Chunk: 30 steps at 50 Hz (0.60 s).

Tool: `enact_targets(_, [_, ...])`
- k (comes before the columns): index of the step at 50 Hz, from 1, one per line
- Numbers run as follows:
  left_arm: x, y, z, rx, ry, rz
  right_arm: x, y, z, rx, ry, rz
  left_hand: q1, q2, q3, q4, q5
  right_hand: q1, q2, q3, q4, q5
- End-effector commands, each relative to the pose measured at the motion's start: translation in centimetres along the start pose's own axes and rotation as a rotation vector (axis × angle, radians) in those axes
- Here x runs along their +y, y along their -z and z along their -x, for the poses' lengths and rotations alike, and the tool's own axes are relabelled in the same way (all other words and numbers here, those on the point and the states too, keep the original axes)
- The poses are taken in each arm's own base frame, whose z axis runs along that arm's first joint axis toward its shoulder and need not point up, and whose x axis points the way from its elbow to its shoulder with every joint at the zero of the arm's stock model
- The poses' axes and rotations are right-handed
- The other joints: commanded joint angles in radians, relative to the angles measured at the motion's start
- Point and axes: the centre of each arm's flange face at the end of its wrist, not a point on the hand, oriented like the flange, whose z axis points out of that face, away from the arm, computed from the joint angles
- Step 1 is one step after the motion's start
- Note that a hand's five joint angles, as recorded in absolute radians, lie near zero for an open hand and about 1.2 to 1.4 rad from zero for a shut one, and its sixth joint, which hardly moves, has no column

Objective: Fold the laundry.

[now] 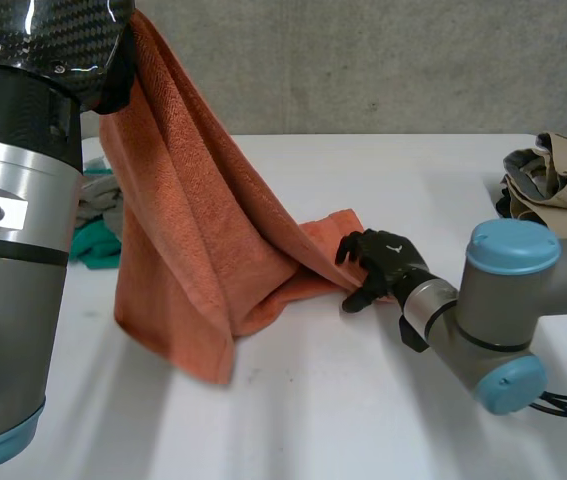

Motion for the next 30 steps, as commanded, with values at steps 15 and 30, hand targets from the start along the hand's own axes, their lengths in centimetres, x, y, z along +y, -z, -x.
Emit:
enact_targets(15, [2.9,1.3,0.5,0.047,-0.050,0.161,-15.2,5.4,-5.8,0.239,0.346,-0.292,0.237,0.196,0.202,0.194,0.245,0.870,0.793,0.794,0.795,0.819])
enact_targets(30, [11.1,4.6,-2.3,0.287,-0.106,0.610,-19.6,14.0,-2.2,0.264,0.750,-0.147,0.237,0.196,0.202,0.194,0.245,0.870,0.793,0.794,0.795,0.819])
